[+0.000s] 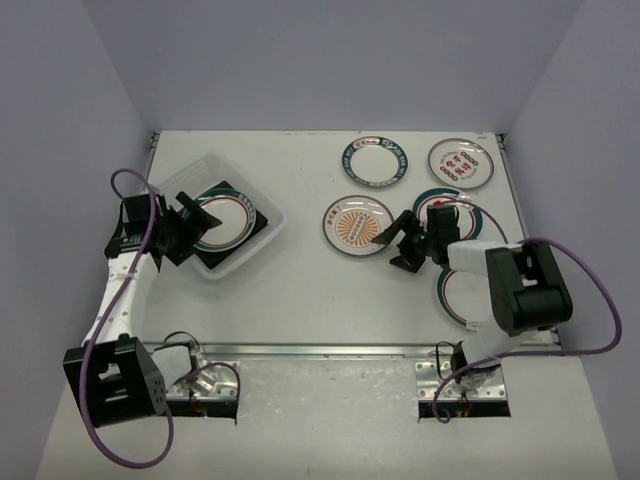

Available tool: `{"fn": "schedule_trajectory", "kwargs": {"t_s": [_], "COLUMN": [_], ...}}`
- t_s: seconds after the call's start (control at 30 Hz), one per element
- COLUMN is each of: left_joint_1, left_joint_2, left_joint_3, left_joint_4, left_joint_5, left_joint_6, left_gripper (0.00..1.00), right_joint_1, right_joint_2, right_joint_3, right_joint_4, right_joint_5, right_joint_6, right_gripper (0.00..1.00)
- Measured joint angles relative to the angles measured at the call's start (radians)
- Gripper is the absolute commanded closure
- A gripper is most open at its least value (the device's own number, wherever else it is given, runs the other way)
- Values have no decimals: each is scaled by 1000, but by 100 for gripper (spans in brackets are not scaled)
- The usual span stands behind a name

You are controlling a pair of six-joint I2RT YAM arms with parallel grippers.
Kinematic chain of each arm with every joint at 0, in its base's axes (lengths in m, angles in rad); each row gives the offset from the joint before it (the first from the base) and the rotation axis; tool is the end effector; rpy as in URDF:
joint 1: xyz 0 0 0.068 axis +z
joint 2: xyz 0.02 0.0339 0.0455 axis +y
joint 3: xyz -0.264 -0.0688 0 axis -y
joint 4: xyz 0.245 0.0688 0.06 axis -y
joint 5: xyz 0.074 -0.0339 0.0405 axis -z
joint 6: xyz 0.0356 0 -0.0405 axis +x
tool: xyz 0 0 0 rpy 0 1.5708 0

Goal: Place the plates into the plastic bin on the countertop

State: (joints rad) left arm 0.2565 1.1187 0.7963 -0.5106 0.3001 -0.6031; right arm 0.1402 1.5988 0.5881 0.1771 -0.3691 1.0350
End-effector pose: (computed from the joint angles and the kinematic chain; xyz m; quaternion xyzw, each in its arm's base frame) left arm 0.2239 0.0478 0.2503 -0.3353 0.8608 -0.1988 0.3272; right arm 0.2759 0.0519 0.1223 0.3371 0.8553 0.3388 0.1999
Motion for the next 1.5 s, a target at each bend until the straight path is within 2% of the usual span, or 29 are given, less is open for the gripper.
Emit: {"fn": "schedule_trajectory", "kwargs": {"t_s": [0.07, 0.13, 0.2, 0.27, 0.3, 0.5, 0.57, 0.73, 0.87, 1.03, 1.07, 1.27, 1.3, 1.37, 1.47, 1.5], "left_joint_1": [0, 0, 0, 0, 0, -32, -98, -343, -445, -454, -454, -456, -459, -467, -480, -482], "left_joint_2": [-64, -156, -253, -322, -348, -410, -403, -304, -193, -158, -156, -152, -148, -136, -123, -124], "left_joint_3": [0, 1, 6, 12, 15, 8, -11, -36, -43, -46, -47, -85, -91, -99, -103, -103], "left_joint_4": [-6, -4, 12, 31, 42, 87, 103, 126, 156, 185, 196, 306, 322, 346, 371, 378], "left_joint_5": [39, 92, 159, 224, 259, 398, 375, 287, 218, 205, 207, 270, 282, 301, 328, 337], "left_joint_6": [10, 21, 29, 34, 38, 51, 45, 36, 34, 38, 38, 5, -4, -16, -32, -43], "left_gripper": [0, 0, 0, 0, 0, 0, 0, 0, 0, 4, 7, 38, 48, 97, 100, 100], "right_joint_1": [0, 0, 0, 0, 0, 3, 16, 73, 86, 95, 101, 146, 156, 175, 198, 201], "right_joint_2": [58, 112, 147, 179, 192, 207, 139, -120, -277, -297, -299, -321, -323, -328, -332, -332], "right_joint_3": [43, 77, 97, 107, 109, 103, 73, 57, 76, 114, 117, 144, 153, 168, 176, 175], "right_joint_4": [26, 45, 60, 70, 80, 147, 133, -44, -132, -137, -141, -159, -157, -147, -135, -144], "right_joint_5": [8, 23, 38, 56, 56, 36, 44, 53, -95, -317, -343, -442, -450, -460, -459, -444], "right_joint_6": [14, 32, 43, 58, 69, 81, 52, -96, -177, -188, -187, -159, -152, -140, -131, -136], "right_gripper": [39, 60, 74, 97, 100, 100, 100, 100, 100, 100, 100, 100, 100, 100, 100, 96]}}
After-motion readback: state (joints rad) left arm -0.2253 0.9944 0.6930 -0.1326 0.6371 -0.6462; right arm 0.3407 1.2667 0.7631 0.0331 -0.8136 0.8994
